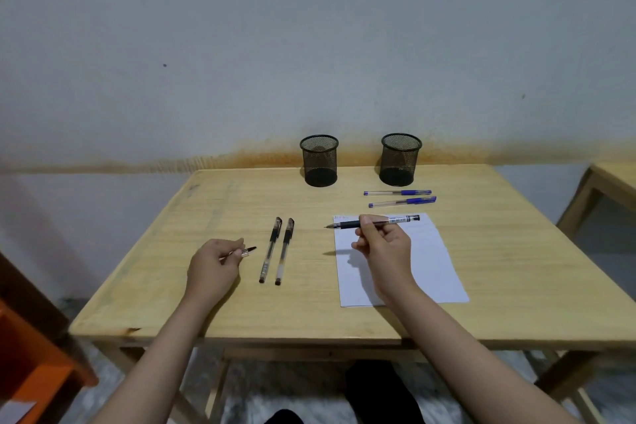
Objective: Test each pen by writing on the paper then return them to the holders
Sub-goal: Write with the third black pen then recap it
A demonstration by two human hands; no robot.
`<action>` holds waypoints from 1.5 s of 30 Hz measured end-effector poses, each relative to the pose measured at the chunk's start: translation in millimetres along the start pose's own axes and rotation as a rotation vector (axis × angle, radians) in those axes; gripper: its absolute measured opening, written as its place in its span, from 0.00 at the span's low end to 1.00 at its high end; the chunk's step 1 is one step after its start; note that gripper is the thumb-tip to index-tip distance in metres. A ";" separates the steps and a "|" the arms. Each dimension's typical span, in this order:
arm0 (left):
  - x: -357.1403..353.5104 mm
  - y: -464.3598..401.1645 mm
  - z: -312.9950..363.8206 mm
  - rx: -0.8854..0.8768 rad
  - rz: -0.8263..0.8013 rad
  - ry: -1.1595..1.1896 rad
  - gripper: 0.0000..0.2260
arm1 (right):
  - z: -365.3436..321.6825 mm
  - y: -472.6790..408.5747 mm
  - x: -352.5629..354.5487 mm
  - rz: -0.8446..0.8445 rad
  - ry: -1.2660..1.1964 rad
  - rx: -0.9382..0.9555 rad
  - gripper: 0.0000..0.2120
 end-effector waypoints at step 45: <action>-149.4 7.7 94.3 -0.335 -0.516 -0.567 0.27 | 26.1 -130.2 -1.8 -0.085 0.595 0.131 0.08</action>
Point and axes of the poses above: each hand's wrist, its own y-axis away from the middle knuckle, its own x-axis out of the back of the hand, z = x × y, the point moved 4 cm from there along -y, towards the middle knuckle, and after that the axes turned 2 degrees about x, right-handed, at the moved point
